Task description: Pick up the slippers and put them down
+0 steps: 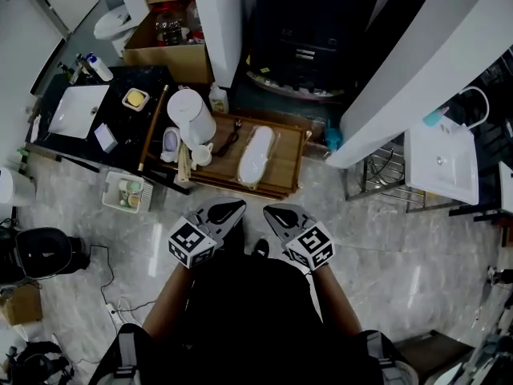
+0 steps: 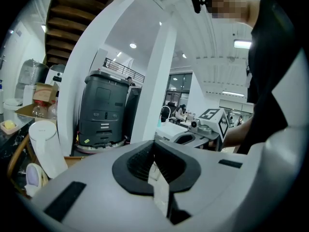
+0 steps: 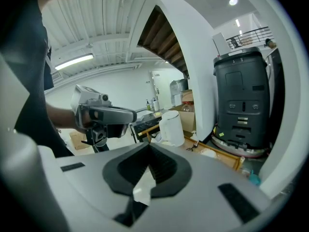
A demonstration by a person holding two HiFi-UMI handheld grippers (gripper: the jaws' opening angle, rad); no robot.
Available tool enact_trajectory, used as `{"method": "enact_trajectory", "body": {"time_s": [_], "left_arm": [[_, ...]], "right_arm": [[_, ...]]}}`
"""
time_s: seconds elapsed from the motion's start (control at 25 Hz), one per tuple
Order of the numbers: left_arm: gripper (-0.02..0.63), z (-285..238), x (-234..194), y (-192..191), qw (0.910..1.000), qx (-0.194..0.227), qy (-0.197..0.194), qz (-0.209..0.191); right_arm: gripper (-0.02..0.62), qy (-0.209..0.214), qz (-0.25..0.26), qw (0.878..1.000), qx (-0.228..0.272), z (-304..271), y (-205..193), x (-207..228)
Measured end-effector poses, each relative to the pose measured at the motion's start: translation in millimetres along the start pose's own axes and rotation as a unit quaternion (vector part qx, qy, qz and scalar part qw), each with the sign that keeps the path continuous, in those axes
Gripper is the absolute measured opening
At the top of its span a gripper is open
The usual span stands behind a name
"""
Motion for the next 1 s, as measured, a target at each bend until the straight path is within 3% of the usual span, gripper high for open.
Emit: {"method": "enact_trajectory", "body": {"time_s": [0.52, 1.0], "left_arm": [[0.012, -33.0, -66.1, 1.8, 0.9973, -0.020, -0.070, 0.007], [0.012, -53.9, -115.2, -26.8, 0.9899, -0.052, -0.130, 0.022]], "right_arm": [[0.008, -0.053, -0.020, 0.998, -0.004, -43.6, 24.9, 39.0], [0.008, -0.100, -0.052, 0.993, -0.022, -85.8, 21.2, 65.4]]}}
Point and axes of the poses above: the fingertips, and each gripper's own axes: z backward along the fingers, x to its right, y out of its top, the point moved 1 cm from there along z, backward along the fingers, and after that the axes turned 3 degrees about -z, right-handed, at the moved point
